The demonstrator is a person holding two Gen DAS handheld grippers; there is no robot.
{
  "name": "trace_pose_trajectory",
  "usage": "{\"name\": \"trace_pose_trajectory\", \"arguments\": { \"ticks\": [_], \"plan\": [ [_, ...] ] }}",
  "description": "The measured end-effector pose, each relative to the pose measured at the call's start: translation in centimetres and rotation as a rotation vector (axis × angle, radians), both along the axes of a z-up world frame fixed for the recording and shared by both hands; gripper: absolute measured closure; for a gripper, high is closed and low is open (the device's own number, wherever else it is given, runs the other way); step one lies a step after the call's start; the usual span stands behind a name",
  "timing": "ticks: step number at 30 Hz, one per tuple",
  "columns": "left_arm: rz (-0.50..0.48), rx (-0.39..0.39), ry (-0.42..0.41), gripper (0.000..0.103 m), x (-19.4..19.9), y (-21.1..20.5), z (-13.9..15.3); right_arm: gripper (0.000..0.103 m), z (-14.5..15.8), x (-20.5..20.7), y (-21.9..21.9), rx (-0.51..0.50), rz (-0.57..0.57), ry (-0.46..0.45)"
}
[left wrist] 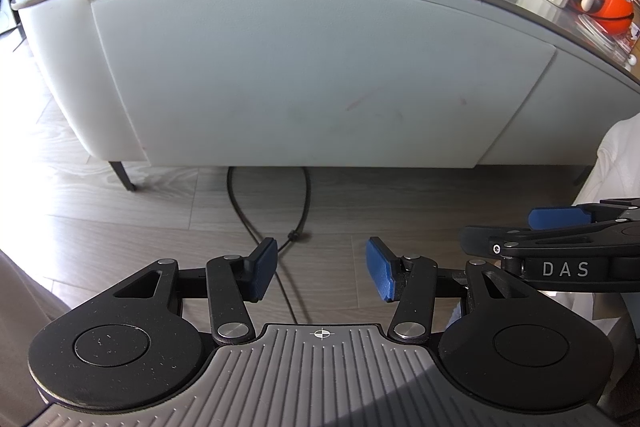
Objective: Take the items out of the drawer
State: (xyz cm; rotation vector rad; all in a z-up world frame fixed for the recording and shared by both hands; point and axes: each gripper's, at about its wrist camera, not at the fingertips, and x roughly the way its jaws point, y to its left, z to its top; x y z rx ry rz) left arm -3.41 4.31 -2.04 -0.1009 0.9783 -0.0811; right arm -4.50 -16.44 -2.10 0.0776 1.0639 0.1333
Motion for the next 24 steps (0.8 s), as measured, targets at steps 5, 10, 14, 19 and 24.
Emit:
{"name": "trace_pose_trajectory", "arguments": {
  "ticks": [5, 10, 14, 19, 24],
  "plan": [
    [0.0, 0.001, -0.002, 0.049, 0.0, 0.1, 0.0, 0.024, 0.0, 0.0, 0.0, 0.001, -0.001, -0.001],
    [-0.008, 0.006, -0.014, 0.066, -0.2, 0.1, 0.2, 0.024, -0.1, 0.1, 0.0, 0.003, -0.001, -0.001],
    [-0.023, -0.016, -0.06, 0.092, -0.7, 0.1, 1.0, 0.024, 0.0, 0.0, 0.1, 0.009, -0.004, -0.004],
    [-0.025, 0.029, -0.065, 0.091, -0.9, -1.4, 1.5, 0.024, 0.0, 0.1, 0.0, 0.023, -0.015, -0.005],
    [-0.064, 0.008, -0.065, 0.091, -0.6, -2.2, 1.6, 0.024, 0.1, 0.3, -0.2, 0.039, -0.034, -0.004]
  ]
}}
